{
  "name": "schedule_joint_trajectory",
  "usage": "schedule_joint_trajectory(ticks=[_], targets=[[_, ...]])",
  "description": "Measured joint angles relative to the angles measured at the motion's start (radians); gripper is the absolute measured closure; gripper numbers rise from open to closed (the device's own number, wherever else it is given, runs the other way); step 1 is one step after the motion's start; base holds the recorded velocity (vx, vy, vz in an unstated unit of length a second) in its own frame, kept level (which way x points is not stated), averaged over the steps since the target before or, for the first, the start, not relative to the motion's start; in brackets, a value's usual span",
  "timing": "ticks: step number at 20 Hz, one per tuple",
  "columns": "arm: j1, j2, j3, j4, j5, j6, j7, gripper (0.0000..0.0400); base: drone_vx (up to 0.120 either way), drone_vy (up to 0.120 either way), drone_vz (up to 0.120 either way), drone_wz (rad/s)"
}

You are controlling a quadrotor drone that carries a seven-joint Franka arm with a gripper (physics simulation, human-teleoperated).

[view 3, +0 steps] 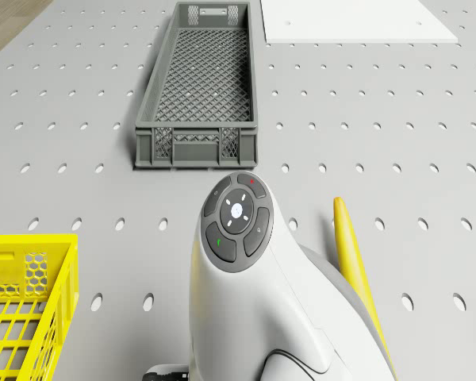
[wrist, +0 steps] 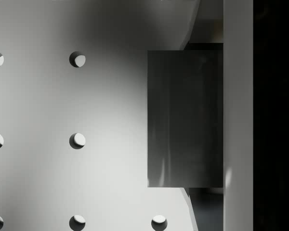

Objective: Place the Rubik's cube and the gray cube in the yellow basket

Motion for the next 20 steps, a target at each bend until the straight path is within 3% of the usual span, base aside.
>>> schedule_joint_trajectory(ticks=[3, 10, 13, 20], targets=[[0.006, -0.001, 0.027, -0.01, 0.025, -0.012, 0.0, 0.0149, 0.0, 0.0, 0.013, 0.0], [0.02, -0.004, 0.127, -0.037, 0.119, -0.05, 0.001, 0.015, 0.0, 0.0, 0.12, 0.0], [0.024, -0.007, 0.173, -0.045, 0.162, -0.065, 0.003, 0.015, 0.12, 0.027, 0.04, 0.0], [0.025, -0.016, 0.226, -0.053, 0.216, -0.074, 0.005, 0.015, 0.12, 0.12, 0.0, 0.0]])
